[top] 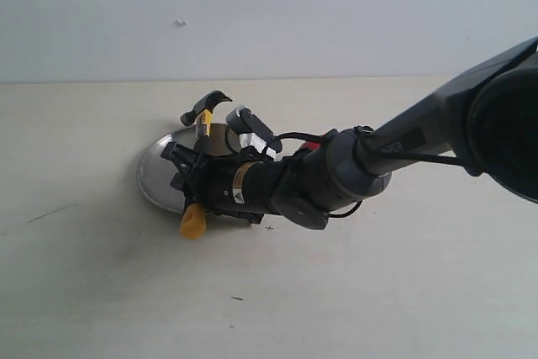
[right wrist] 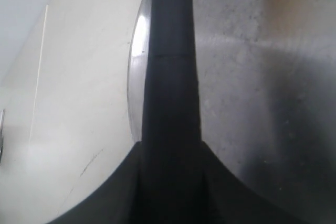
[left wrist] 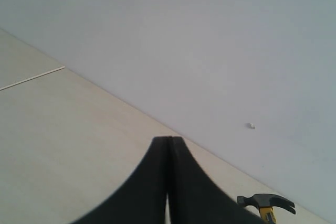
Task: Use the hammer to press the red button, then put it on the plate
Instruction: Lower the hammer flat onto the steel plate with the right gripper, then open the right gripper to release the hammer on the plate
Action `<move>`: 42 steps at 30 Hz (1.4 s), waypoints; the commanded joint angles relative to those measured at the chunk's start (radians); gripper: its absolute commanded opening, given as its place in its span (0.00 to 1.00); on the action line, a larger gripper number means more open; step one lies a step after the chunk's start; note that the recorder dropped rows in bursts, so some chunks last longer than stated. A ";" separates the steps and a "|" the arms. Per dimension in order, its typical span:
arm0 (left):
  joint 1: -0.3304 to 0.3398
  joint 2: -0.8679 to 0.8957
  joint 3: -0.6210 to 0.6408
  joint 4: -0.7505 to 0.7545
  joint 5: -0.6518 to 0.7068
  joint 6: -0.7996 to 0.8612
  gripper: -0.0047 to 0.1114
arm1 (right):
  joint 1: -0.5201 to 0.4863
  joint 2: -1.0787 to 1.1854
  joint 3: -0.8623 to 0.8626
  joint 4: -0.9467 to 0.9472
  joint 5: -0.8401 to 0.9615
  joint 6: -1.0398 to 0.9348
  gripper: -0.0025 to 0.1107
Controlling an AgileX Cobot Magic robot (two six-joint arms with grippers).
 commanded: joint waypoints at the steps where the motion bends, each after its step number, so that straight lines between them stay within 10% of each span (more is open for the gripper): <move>1: 0.003 -0.005 -0.008 -0.007 0.000 -0.001 0.04 | -0.003 -0.008 -0.007 -0.026 -0.012 -0.014 0.26; 18: 0.003 -0.005 -0.008 -0.007 0.000 -0.001 0.04 | -0.003 -0.008 -0.007 -0.026 -0.012 0.008 0.44; 42: 0.003 -0.005 -0.008 -0.007 0.000 -0.001 0.04 | -0.003 -0.114 -0.007 -0.105 0.332 -0.020 0.44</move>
